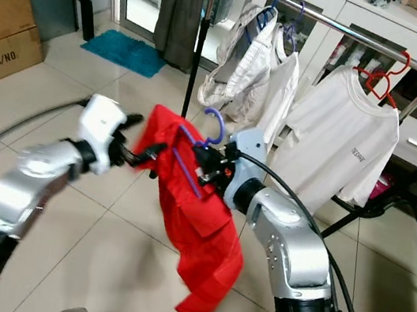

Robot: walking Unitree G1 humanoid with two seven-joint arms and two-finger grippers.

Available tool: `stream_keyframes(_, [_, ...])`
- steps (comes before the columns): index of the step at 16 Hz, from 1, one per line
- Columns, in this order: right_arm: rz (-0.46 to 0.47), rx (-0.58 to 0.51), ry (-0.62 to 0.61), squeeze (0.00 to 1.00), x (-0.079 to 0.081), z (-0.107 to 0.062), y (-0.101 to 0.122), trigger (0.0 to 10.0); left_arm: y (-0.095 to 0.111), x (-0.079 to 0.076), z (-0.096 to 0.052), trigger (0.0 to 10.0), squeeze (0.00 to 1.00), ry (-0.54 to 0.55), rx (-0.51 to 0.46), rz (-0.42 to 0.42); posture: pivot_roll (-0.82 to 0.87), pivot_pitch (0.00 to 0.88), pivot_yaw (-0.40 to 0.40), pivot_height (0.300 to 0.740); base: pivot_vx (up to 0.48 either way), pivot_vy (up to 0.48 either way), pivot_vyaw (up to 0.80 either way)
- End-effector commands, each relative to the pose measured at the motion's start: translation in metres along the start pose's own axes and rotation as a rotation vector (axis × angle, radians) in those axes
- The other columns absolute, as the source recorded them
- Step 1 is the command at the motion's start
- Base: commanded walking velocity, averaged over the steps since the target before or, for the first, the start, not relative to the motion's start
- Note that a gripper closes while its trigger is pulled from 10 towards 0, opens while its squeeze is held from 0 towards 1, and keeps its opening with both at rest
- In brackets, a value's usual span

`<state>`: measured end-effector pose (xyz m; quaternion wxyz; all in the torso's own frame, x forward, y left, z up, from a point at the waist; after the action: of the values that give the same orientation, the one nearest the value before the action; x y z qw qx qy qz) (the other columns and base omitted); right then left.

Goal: Hang hanger

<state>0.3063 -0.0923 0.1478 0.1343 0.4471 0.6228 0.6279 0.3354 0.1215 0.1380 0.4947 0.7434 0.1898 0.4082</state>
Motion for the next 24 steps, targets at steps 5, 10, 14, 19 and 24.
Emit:
stream_keyframes(5, [0.046,-0.044,0.114,0.00,0.022,0.002,0.018,10.0,-0.002,0.006,0.014,0.0,0.00,0.078,0.027,0.087,0.01,0.000,-0.097,0.740,0.000,0.000,0.00])
stream_keyframes(10, [0.086,-0.056,0.182,0.00,0.032,-0.002,0.022,10.0,-0.010,0.012,0.020,0.0,0.00,0.105,0.051,0.108,0.01,0.000,-0.093,0.740,0.000,0.000,0.00])
stream_keyframes(14, [0.094,-0.056,0.191,0.00,0.034,-0.002,0.024,10.0,-0.010,0.014,0.023,0.0,0.00,0.112,0.047,0.118,0.01,0.000,-0.091,0.740,0.000,0.000,0.00])
stream_keyframes(19, [0.097,-0.057,0.187,0.00,0.033,-0.002,0.024,10.0,-0.010,0.012,0.023,0.0,0.00,0.097,0.029,0.118,0.01,0.000,-0.094,0.740,0.000,0.000,0.00])
stream_keyframes(24, [0.101,-0.058,0.183,0.00,0.032,-0.001,0.024,10.0,-0.009,0.011,0.024,0.0,0.00,0.091,0.017,0.116,0.01,0.000,-0.094,0.740,0.000,0.000,0.00])
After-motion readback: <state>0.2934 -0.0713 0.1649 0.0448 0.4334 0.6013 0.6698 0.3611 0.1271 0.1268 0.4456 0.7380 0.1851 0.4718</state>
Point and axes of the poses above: a point about 5 cm out from each wrist's last joint towards the gripper, its own z axis pointing out of the wrist towards the gripper, its own y axis along the axis of the wrist's last joint, x = y × z, the point moved 2 cm from there along z, pointing out of the wrist towards the gripper, and after that the axes turned 15 degrees about z, right-handed, at the moved point
